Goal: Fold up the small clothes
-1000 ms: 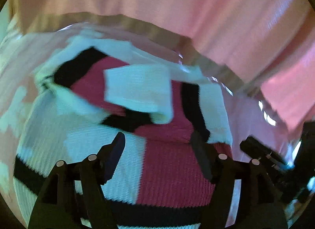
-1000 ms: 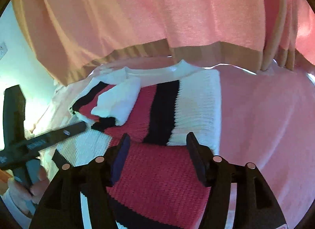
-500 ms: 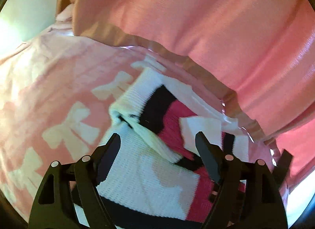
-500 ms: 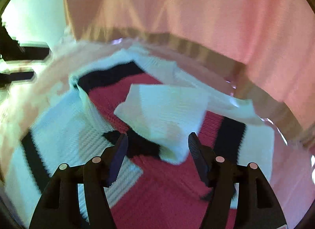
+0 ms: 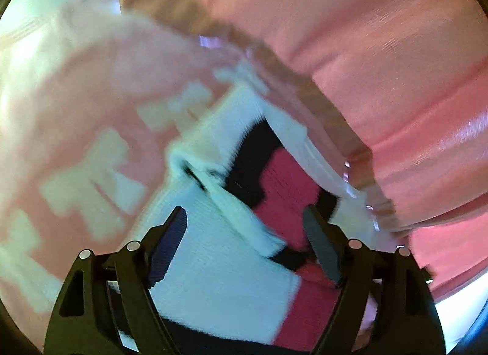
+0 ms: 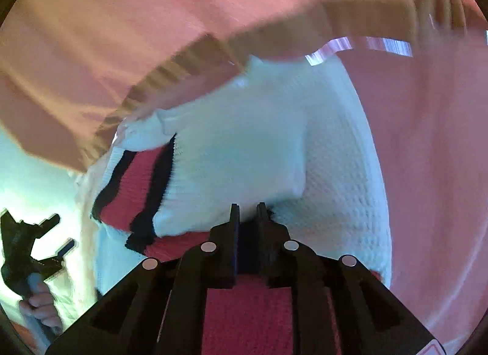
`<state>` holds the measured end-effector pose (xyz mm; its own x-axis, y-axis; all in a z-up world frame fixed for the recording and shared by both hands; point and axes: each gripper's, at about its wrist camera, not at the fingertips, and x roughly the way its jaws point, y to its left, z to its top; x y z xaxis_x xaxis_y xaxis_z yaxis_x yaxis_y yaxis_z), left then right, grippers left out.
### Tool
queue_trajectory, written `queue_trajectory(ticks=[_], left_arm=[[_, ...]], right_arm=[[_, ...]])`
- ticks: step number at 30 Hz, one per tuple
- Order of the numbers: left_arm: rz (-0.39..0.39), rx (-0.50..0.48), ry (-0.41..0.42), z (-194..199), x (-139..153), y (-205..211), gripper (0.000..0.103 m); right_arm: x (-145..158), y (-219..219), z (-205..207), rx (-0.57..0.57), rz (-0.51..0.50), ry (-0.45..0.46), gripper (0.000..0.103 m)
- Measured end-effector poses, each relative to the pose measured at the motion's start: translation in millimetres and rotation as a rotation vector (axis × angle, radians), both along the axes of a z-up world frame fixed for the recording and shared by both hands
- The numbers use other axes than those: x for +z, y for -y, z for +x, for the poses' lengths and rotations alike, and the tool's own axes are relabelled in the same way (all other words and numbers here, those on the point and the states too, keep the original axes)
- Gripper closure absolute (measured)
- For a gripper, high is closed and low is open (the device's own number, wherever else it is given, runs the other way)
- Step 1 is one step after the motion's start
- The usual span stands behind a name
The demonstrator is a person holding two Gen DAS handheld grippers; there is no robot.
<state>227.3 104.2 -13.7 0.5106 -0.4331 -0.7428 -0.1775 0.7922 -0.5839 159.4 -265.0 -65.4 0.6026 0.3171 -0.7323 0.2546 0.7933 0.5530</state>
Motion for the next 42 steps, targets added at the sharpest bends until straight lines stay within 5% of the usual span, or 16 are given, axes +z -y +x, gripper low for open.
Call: queue_trajectory(ticks=[2,6,10,13,14,15,18,21,23,28,30,33,38,40,41,42], left_arm=[[-0.056,0.006,-0.044,9,-13,4,0.027],[-0.014,0.059,-0.039,26,-24,10,0.027],[-0.030,0.123,-0.064,42,-44,-2,0.031],[-0.092,0.166,-0.116,50,-63,-16,0.054],[-0.123,0.178,-0.123,51,-67,-20,0.060],[-0.135,0.185,-0.124,52,-69,-22,0.076],[-0.134,0.200,-0.080,49,-56,-23,0.086],[-0.133,0.192,-0.008,40,-30,-18,0.085],[-0.076,0.184,-0.008,38,-28,-14,0.082],[-0.067,0.239,-0.118,35,-46,-25,0.073],[-0.093,0.261,-0.098,29,-38,-35,0.066],[-0.080,0.277,-0.038,25,-23,-44,0.053],[-0.115,0.233,-0.014,41,-23,-43,0.044],[-0.119,0.212,-0.023,47,-32,-39,0.051],[-0.122,0.207,-0.034,50,-37,-38,0.059],[-0.129,0.211,-0.046,52,-40,-39,0.080]], right_arm=[[-6,8,3,-0.004,0.063,-0.006,0.088],[-7,13,7,0.002,0.123,0.027,0.058],[-9,5,9,-0.007,0.135,0.038,0.056],[-9,0,14,-0.008,0.115,0.059,0.067],[-8,-1,15,-0.009,0.098,0.064,0.094],[-7,-3,19,-0.007,0.084,0.065,0.102],[19,-1,13,-0.029,0.073,0.157,0.102],[76,10,-15,-0.039,0.016,0.317,0.102],[83,22,-28,-0.052,-0.056,0.307,0.102],[25,30,-11,-0.022,0.033,0.065,0.091],[12,20,-1,0.006,0.015,0.022,0.085],[4,6,8,0.036,0.011,0.018,0.055],[4,-10,15,0.035,-0.025,0.046,0.045],[4,-12,18,0.031,-0.032,0.065,0.049],[4,-13,19,0.029,-0.030,0.077,0.072],[4,-10,19,0.032,-0.023,0.084,0.092]])
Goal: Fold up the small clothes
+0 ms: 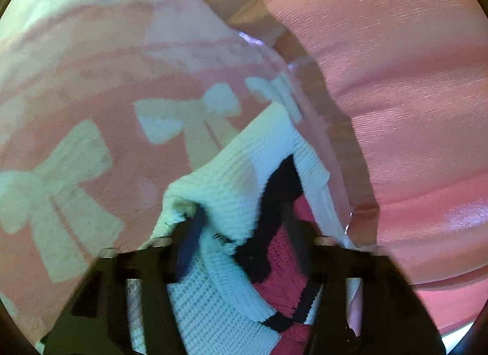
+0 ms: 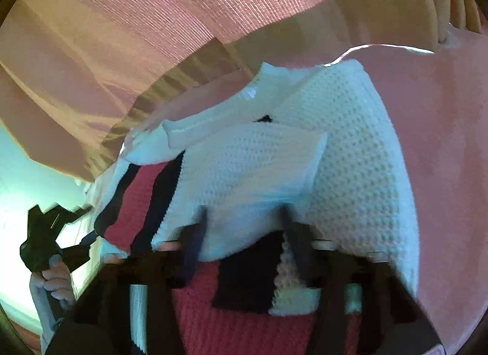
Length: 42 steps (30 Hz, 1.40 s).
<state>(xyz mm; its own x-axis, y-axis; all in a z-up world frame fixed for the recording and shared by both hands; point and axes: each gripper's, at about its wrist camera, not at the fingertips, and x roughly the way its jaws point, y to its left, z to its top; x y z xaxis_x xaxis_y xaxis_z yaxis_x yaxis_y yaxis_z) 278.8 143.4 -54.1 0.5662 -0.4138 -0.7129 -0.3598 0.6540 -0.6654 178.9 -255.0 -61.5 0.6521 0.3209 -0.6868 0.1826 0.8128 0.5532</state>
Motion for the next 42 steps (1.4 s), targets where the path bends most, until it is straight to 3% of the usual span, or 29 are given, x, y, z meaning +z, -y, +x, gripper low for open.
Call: queue_trajectory(ticks=[3,7,8,9,10,13,17,21,24,26,27,30,32,33,35,38,40,41,42], left_arm=[[-0.029,0.056,0.031,-6,7,-5,0.090],[0.076,0.054,0.104,-20,35,-2,0.091],[0.077,0.044,0.094,-19,32,-1,0.091],[0.079,0.021,0.060,-17,24,2,0.091],[0.095,0.021,0.029,-16,17,5,0.091],[0.118,0.003,-0.031,-17,2,13,0.092],[0.173,-0.014,-0.015,-21,10,15,0.092],[0.201,-0.041,-0.044,-16,1,17,0.090],[0.247,-0.054,-0.049,-16,-1,22,0.088],[0.297,-0.065,-0.047,-17,1,26,0.086],[0.314,-0.066,-0.046,-18,4,27,0.086],[0.317,-0.066,-0.027,-32,21,27,0.087],[0.307,-0.061,-0.005,-39,28,28,0.084],[0.304,-0.068,0.011,-41,32,29,0.082],[0.296,-0.088,0.015,-39,33,34,0.080],[0.329,-0.099,0.040,-37,36,44,0.080],[0.366,-0.133,0.055,-33,35,53,0.079],[0.373,-0.147,0.048,-30,31,57,0.079],[0.376,-0.150,0.029,-27,25,59,0.078]], right_arm=[[19,2,-3,-0.027,0.029,0.064,0.092],[97,5,-28,-0.017,-0.060,0.261,0.093],[101,7,-32,-0.020,-0.094,0.270,0.093],[91,13,-35,-0.034,-0.163,0.219,0.101],[71,21,-33,-0.046,-0.192,0.131,0.100],[11,39,-27,-0.065,-0.129,-0.080,0.101],[36,24,-28,-0.048,-0.192,-0.036,0.101],[8,32,-29,-0.068,-0.189,-0.125,0.101],[12,32,-30,-0.079,-0.181,-0.109,0.100],[18,30,-32,-0.088,-0.238,-0.128,0.100],[23,32,-37,-0.122,-0.274,-0.134,0.092],[42,38,-46,-0.176,-0.229,-0.078,0.089],[61,27,-43,-0.144,-0.244,0.003,0.089],[65,20,-39,-0.113,-0.257,0.015,0.081],[62,15,-33,-0.086,-0.292,0.011,0.070],[46,26,-30,-0.124,-0.291,-0.058,0.070],[40,33,-32,-0.155,-0.258,-0.061,0.078],[44,30,-32,-0.147,-0.254,-0.033,0.097],[49,27,-31,-0.127,-0.254,-0.011,0.102]])
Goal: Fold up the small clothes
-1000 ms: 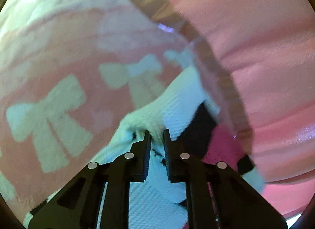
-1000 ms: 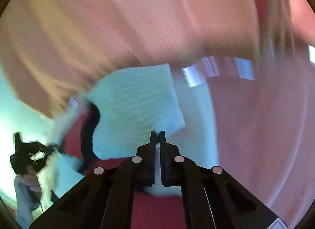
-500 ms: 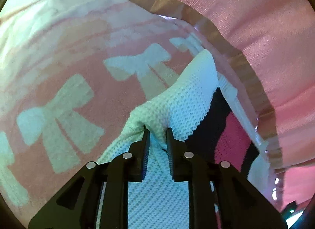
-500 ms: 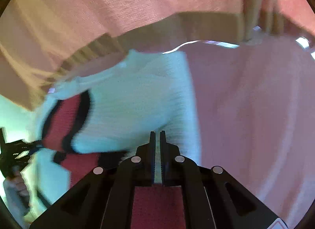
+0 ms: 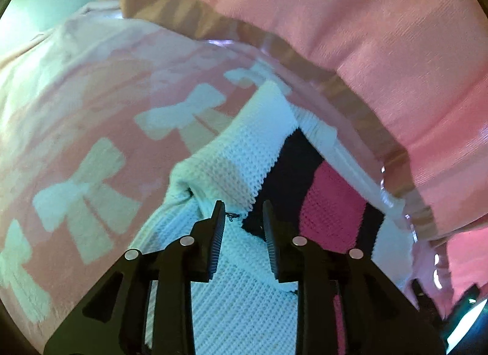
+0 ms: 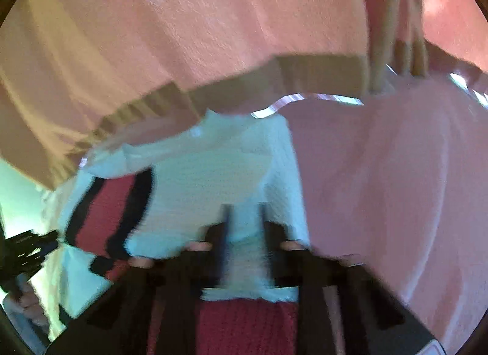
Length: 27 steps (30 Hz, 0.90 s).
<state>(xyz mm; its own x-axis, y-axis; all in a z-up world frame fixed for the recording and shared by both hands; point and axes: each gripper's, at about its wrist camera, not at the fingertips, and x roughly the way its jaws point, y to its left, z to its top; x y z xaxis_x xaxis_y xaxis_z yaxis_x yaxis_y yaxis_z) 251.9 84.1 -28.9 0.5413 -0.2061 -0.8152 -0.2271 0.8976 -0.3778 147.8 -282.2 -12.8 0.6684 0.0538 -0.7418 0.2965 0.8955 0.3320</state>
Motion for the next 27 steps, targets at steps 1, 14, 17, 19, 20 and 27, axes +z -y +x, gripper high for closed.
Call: queue_trajectory(ticks=[1,14,17,19,20,27], left_arm=[[0.002,-0.004,-0.017,3,-6,1,0.078],[0.039,0.030,0.024,-2,3,11,0.068],[0.076,0.008,0.069,-6,14,22,0.064],[0.082,-0.020,0.078,-6,17,30,0.057],[0.084,-0.033,0.086,-6,18,35,0.056],[0.187,-0.130,0.131,-10,25,63,0.054]], right_arm=[[5,-4,1,0.041,0.010,0.026,0.102],[1,0,95,0.126,-0.050,0.015,0.102],[-35,4,148,0.144,-0.025,-0.098,0.102],[-52,4,171,0.143,-0.048,-0.144,0.103],[-54,6,180,0.134,-0.066,-0.129,0.103],[-8,26,146,0.006,-0.053,-0.023,0.100]])
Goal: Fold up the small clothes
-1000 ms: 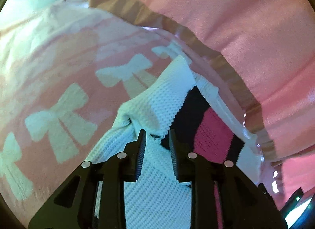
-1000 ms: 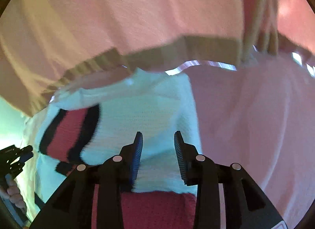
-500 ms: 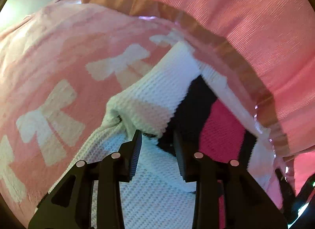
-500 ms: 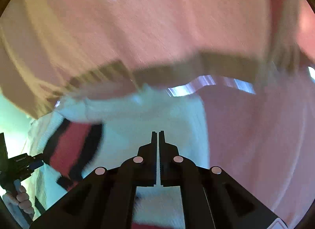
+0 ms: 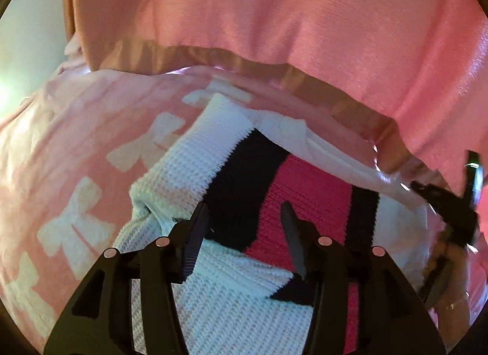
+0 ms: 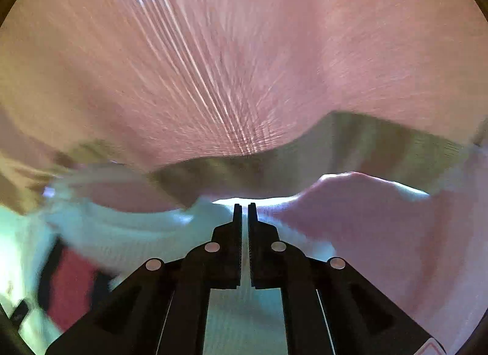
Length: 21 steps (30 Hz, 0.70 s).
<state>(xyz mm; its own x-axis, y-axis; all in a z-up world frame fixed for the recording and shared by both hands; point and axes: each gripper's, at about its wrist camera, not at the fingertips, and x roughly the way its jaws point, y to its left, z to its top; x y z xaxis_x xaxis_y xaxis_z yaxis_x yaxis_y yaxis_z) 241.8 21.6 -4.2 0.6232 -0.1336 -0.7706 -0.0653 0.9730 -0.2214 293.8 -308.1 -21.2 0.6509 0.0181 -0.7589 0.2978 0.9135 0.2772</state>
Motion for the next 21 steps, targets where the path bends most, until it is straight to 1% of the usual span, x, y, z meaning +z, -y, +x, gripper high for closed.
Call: queue_trajectory(ticks=[2,4,5,6,7,9,11,13,14,15,16,18,21], left_arm=[[-0.021,-0.017,0.003,-6,5,0,0.054],[-0.021,-0.049,0.020,-17,12,2,0.054],[-0.014,-0.066,0.031,-25,15,4,0.054],[-0.007,-0.084,0.044,-33,19,7,0.053],[0.006,-0.103,0.063,-45,23,9,0.048],[0.030,-0.123,0.094,-63,28,12,0.042],[0.065,-0.150,0.122,-83,32,16,0.042],[0.100,-0.184,0.135,-100,32,19,0.039],[0.125,-0.204,0.145,-109,31,20,0.037],[0.147,-0.215,0.152,-117,30,19,0.031],[0.181,-0.221,0.159,-129,26,15,0.027],[0.227,-0.222,0.158,-151,14,5,0.026],[0.254,-0.230,0.119,-170,-4,-10,0.026]], right_arm=[[22,-3,-39,0.033,0.005,0.026,0.098],[45,-15,-97,0.078,-0.028,0.020,0.091],[50,-18,-115,0.082,-0.035,0.021,0.085],[57,-23,-141,0.089,-0.037,0.028,0.077],[62,-28,-170,0.095,-0.030,0.030,0.073],[68,-35,-214,0.076,-0.024,0.037,0.070],[67,-44,-260,0.053,-0.015,0.050,0.066],[64,-56,-301,0.025,0.000,0.056,0.058],[61,-63,-313,0.016,0.005,0.053,0.053],[56,-68,-327,0.008,0.003,0.044,0.053],[51,-76,-342,0.001,-0.016,0.035,0.052],[43,-91,-362,0.007,-0.054,0.016,0.045],[25,-106,-391,0.009,-0.083,-0.023,0.043]])
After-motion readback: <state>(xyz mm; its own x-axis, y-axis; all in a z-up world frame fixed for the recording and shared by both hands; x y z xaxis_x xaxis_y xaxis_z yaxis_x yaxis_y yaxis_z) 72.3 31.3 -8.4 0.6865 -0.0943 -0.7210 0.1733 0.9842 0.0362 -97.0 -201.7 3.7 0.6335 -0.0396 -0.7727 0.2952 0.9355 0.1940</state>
